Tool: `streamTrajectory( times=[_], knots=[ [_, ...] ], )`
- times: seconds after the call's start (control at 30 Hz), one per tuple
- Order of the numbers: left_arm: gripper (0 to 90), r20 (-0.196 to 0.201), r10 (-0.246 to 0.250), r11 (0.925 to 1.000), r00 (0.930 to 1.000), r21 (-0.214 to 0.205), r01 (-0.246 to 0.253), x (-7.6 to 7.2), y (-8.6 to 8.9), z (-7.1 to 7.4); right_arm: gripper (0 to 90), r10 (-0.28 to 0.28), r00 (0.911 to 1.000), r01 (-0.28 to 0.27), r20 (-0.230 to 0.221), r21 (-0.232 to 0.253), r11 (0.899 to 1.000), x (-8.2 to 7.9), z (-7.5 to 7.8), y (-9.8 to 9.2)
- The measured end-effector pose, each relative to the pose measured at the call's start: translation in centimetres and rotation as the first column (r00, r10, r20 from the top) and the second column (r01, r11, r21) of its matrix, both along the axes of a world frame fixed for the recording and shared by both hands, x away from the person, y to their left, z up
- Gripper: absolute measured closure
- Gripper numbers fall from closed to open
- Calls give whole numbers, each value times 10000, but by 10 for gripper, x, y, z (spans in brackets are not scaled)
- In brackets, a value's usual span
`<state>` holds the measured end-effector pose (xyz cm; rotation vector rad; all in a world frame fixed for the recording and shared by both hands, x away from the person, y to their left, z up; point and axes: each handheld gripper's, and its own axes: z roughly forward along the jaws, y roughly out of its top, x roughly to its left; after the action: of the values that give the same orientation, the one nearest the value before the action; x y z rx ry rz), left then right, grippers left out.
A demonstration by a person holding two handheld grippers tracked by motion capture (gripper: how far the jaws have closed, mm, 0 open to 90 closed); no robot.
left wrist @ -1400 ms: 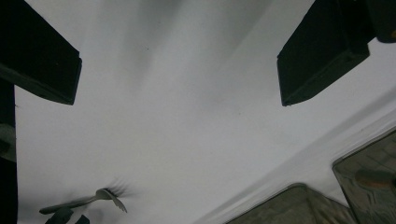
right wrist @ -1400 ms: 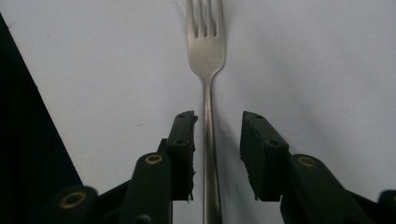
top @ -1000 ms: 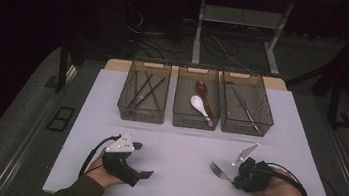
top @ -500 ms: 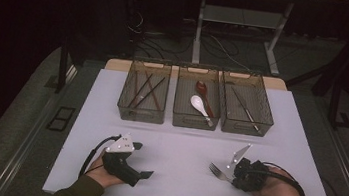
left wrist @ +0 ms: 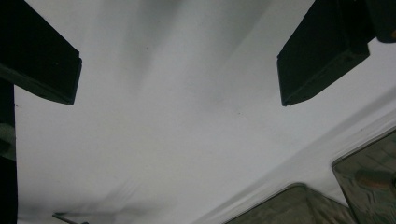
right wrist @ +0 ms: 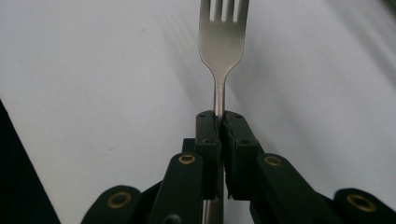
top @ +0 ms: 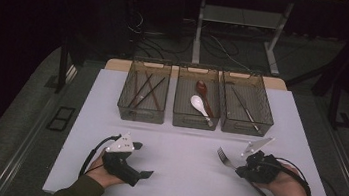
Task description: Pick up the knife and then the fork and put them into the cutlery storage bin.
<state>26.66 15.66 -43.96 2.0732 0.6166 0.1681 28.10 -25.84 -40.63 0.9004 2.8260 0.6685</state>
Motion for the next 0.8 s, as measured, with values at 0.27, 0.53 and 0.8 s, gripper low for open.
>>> streamTrajectory(
  times=[0.27, 0.53, 0.8],
  knots=[
    [0, 15, 3, 10000, 10000, -30, -3, 0, 0, 0, 853, -679, 9974, 649, 248, 1052, 9923, 4, 6, -18],
    [0, 38, -4, 10000, 10000, -37, 4, 0, 1, 0, 853, -1409, 9871, 1227, 758, 2066, 9707, 7, 12, -33],
    [0, 19, -3, 10000, 10000, -43, 3, 1, 1, 0, 854, -2205, 9664, 1736, 1324, 2966, 9391, 10, 20, -47]
  ],
)
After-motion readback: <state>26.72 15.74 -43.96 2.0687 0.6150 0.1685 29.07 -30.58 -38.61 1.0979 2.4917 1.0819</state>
